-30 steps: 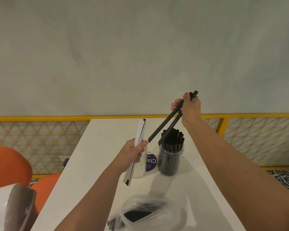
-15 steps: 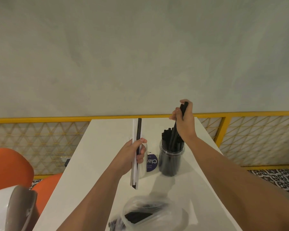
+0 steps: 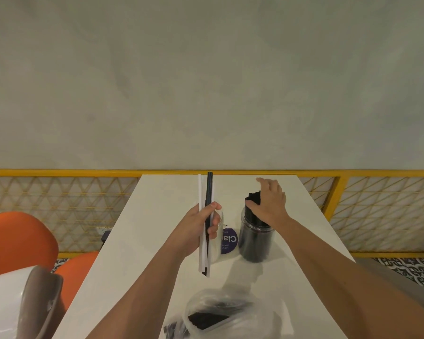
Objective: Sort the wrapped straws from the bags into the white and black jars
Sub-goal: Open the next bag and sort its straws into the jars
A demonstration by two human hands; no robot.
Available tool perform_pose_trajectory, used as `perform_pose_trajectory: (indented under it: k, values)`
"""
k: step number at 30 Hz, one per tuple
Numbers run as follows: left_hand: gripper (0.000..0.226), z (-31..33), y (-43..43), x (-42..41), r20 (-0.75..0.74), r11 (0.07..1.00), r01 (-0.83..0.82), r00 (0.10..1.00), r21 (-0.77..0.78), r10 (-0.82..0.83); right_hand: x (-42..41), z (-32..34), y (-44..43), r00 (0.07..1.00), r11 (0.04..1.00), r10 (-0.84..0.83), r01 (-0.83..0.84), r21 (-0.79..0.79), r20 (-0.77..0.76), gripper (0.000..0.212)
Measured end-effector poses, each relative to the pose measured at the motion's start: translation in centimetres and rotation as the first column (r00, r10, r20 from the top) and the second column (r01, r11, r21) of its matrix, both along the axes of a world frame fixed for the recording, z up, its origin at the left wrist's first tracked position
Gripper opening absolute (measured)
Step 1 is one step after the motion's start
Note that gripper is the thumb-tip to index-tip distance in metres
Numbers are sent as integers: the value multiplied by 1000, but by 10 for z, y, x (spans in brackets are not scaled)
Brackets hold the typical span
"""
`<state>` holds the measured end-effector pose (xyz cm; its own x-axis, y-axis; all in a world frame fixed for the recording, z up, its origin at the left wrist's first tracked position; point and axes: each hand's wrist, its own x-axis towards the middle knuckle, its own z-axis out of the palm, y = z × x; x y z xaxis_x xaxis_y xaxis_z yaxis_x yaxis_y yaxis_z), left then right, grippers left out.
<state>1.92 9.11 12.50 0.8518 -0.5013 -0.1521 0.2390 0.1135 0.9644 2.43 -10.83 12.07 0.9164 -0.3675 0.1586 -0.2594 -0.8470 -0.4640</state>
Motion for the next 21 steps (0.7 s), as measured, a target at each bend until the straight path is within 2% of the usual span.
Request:
perform_pose_trajectory:
  k: [2,4,6,7,9,12,14,18,21]
  values:
    - [18,-1,-2,0,26,999,-25,999,40,24,-1,15,16,979,998,59,-62,10,194,56]
    - [18,-2,-4,0,42,998,-44,998,45,42,-3,32,35,933,967,161,-215,140,322,37]
    - [20,-1,-6,-1,43,999,-38,998,23,37,-6,45,54,922,876,293,-365,314,254,20]
    - [20,0,-6,-2,41,999,-34,999,13,33,-7,49,62,917,834,355,-399,381,182,19]
    - [24,0,-4,-3,48,999,-32,998,-1,32,-8,52,72,909,770,404,-400,497,105,26]
    - [31,1,2,-3,65,1000,-23,998,-1,23,-8,50,75,922,635,365,-350,688,133,21]
    - [32,0,5,-3,42,999,-35,998,-14,35,-8,51,78,935,598,323,-323,734,149,18]
    - [26,-7,2,1,-47,981,-192,980,-21,191,-7,53,84,952,616,188,-305,726,240,19]
    - [21,-11,-2,3,58,946,-312,950,82,308,-9,53,90,944,667,238,-329,669,227,22]
